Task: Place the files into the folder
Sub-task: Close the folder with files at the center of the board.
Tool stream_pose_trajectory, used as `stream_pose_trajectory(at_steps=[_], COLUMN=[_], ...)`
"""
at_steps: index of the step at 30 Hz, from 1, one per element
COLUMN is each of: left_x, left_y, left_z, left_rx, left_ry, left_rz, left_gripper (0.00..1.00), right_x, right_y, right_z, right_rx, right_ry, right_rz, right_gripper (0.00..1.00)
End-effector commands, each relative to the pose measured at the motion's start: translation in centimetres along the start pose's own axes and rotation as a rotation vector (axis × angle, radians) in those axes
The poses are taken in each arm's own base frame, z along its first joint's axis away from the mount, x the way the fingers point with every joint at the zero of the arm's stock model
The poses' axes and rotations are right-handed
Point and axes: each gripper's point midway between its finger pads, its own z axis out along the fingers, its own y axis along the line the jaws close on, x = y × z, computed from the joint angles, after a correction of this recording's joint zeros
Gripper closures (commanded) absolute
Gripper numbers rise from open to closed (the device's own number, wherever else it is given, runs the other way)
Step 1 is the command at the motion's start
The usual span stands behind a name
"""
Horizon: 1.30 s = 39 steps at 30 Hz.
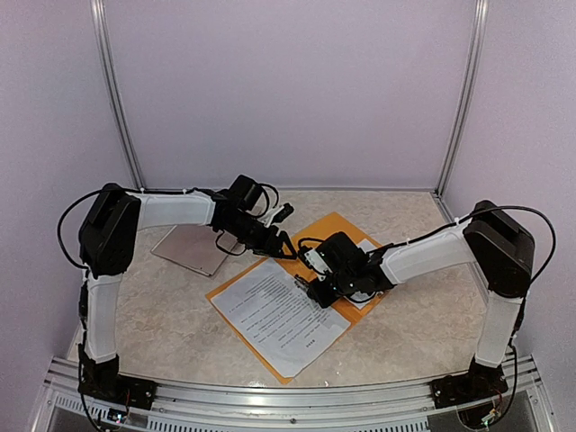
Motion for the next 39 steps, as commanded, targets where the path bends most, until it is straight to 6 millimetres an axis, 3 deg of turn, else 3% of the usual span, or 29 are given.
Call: stream_pose_trajectory(at_steps=[1,6,10,14,21,26,34,39], left_x=[-1.6,-0.5,1.5,4.2,10.5,14.6,17.3,18.5], left_y=[-0.1,0.1,0.7,1.1,1.5,2.1,2.3,1.3], left_z=[-4.1,-6.5,-7.9,-9.8,-12.0,-11.9,-10.9,-9.5], left_rx=[-0.112,-0.202,-0.268,-0.332,-0.416,-0.463,-0.492,-0.465], left_ry=[-0.105,-0.138,-0.147,-0.174,-0.211,-0.209,-0.182,-0.161], left_rz=[0.001,-0.056,-0.163,-0.313,-0.581,-0.718,-0.806,-0.858], left_gripper=[0.34,0.22,0.11,0.01,0.01,0.02,0.02,0.02], right_x=[5.4,3.3,-0.2,-3.2,-4.2,-4.2,-0.7,-0.1], right_y=[-0.1,0.0,0.4,0.2,-2.9,-6.4,-14.8,-19.6], right_z=[0.1,-0.8,-2.6,-4.7,-7.2,-8.6,-11.2,-10.8], right_rx=[0.026,0.035,0.027,0.043,0.182,0.284,0.342,0.348], right_ry=[0.214,0.162,0.069,-0.013,-0.027,0.001,0.029,0.026], right_rz=[-0.045,-0.008,0.002,0.013,0.064,0.089,0.346,0.425], right_gripper=[0.89,0.59,0.36,0.23,0.19,0.19,0.17,0.13])
